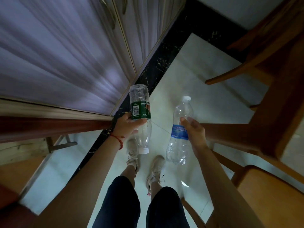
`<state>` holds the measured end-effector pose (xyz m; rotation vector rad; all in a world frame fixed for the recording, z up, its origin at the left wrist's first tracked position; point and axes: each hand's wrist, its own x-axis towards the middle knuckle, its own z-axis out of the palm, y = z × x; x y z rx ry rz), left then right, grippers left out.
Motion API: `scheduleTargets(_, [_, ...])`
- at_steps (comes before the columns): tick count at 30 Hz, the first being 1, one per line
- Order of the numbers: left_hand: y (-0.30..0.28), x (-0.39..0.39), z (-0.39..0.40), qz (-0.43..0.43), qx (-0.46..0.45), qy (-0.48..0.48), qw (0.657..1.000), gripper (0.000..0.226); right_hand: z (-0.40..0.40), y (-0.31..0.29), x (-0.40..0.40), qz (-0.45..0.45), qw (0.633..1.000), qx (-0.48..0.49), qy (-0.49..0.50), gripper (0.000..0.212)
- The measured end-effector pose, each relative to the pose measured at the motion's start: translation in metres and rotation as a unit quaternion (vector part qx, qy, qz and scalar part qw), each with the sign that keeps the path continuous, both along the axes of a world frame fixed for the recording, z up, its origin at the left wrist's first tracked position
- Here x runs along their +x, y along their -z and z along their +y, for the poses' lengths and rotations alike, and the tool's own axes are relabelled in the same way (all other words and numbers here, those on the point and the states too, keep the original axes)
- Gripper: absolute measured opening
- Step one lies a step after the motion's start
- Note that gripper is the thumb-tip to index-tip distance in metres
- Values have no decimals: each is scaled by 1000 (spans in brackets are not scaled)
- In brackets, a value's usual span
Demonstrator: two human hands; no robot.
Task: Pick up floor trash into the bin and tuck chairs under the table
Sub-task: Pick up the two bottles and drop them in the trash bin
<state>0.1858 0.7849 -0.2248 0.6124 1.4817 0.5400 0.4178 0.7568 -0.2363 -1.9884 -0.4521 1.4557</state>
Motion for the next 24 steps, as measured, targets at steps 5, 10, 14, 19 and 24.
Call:
scheduleTargets(5, [-54, 1, -14, 6, 20, 1, 1000, 37, -12, -57, 4, 3, 1000, 23, -6, 52])
scheduleTargets(10, [-104, 6, -33, -4, 45, 10, 999, 31, -28, -111, 14, 3, 999, 40, -19, 55])
scheduleTargets(14, [-134, 8, -47, -8, 80, 33, 996, 26, -41, -144, 18, 12, 998, 67, -17, 52])
scheduleTargets(19, [-154, 1, -58, -18, 81, 40, 996, 23, -56, -170, 13, 10, 997, 73, -24, 53])
scheduleTargets(24, [-163, -19, -71, -24, 78, 45, 996, 20, -75, -189, -4, 6, 997, 77, -20, 46])
